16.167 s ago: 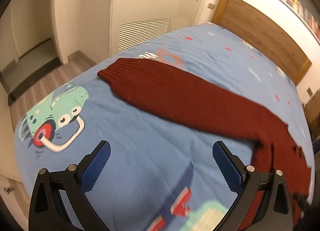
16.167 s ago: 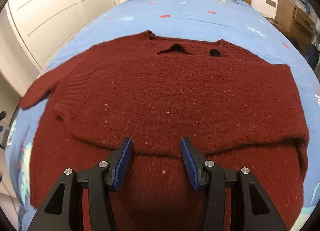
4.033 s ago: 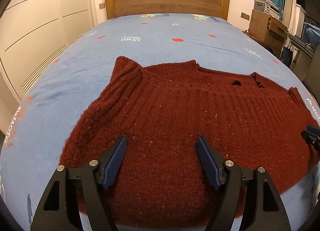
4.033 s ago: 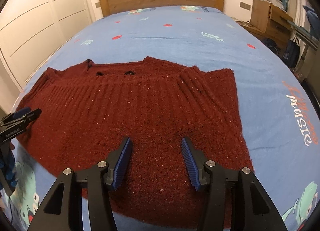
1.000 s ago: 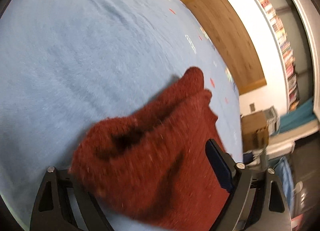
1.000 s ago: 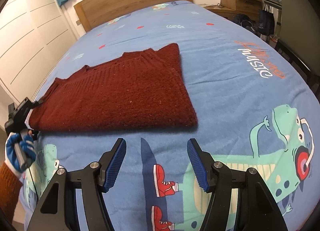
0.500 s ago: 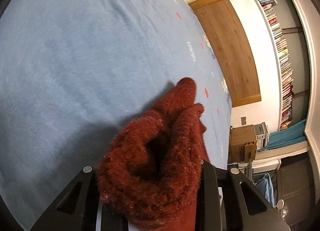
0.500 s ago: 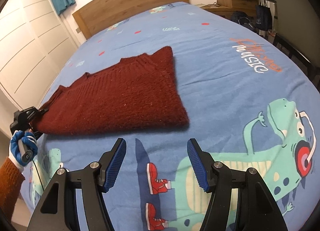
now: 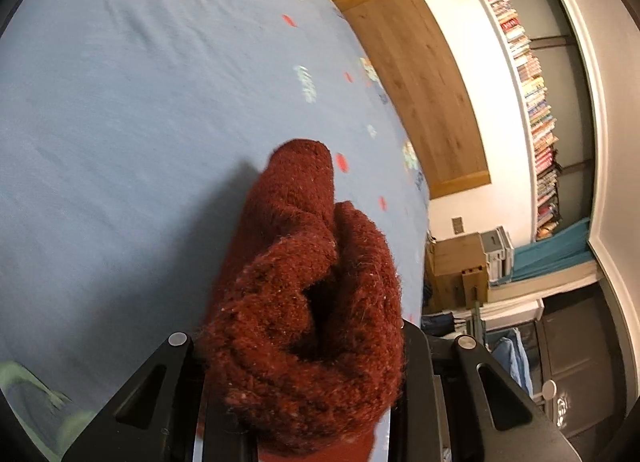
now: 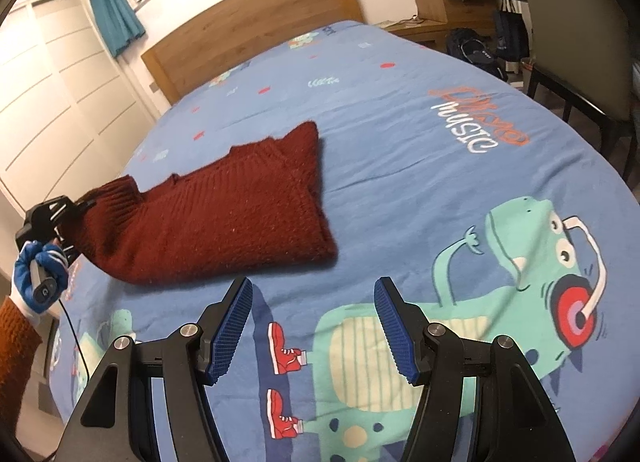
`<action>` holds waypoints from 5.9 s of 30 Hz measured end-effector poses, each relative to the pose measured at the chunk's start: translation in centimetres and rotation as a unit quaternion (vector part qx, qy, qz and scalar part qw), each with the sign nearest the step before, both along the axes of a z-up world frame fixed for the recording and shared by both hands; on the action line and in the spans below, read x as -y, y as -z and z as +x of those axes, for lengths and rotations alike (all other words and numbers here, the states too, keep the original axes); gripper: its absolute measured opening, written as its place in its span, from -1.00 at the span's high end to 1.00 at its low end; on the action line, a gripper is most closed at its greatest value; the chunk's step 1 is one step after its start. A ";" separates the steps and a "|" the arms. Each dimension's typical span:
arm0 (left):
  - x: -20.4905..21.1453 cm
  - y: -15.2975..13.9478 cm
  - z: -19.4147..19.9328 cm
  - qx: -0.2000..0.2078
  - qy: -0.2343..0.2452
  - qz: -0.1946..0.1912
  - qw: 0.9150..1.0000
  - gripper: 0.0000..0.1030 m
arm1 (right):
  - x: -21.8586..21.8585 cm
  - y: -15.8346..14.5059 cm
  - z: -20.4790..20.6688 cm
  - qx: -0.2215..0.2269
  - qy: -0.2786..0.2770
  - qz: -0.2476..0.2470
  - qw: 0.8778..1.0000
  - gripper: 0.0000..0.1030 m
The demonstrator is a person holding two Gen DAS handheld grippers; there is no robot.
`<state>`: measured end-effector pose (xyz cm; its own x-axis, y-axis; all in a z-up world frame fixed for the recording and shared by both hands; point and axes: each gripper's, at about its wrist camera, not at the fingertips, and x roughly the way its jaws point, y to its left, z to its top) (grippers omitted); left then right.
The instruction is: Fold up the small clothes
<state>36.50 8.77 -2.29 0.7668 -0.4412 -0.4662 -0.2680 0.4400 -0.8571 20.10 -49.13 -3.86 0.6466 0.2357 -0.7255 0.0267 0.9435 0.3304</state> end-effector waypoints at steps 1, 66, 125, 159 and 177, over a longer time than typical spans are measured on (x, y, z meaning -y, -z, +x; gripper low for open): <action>0.7 -0.5 0.2 0.004 0.004 -0.005 1.000 0.60 | 0.4 -0.2 -0.2 0.003 0.002 0.002 1.000 -0.27; 28.4 -4.8 -2.3 0.077 0.377 0.201 0.901 0.04 | 4.0 -3.2 -1.3 0.020 0.011 -0.014 1.000 -0.27; 23.3 2.0 -2.2 0.055 0.352 0.359 0.863 -0.13 | -2.5 3.0 17.7 -0.033 -0.089 -0.014 0.995 -0.36; 11.3 2.3 3.5 0.070 0.329 0.015 0.942 0.09 | -0.8 3.5 17.3 -0.065 -0.164 0.237 0.955 -0.04; 2.2 5.2 -1.8 -0.026 0.285 0.228 0.931 -0.63 | -5.9 8.5 13.7 -0.143 -0.162 0.204 0.955 -0.28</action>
<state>34.66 6.61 -7.48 0.4391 -0.5172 -0.7346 0.0844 0.8378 -0.5394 33.84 -43.23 -12.41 0.2809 0.6900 -0.6671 -0.0995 0.7122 0.6949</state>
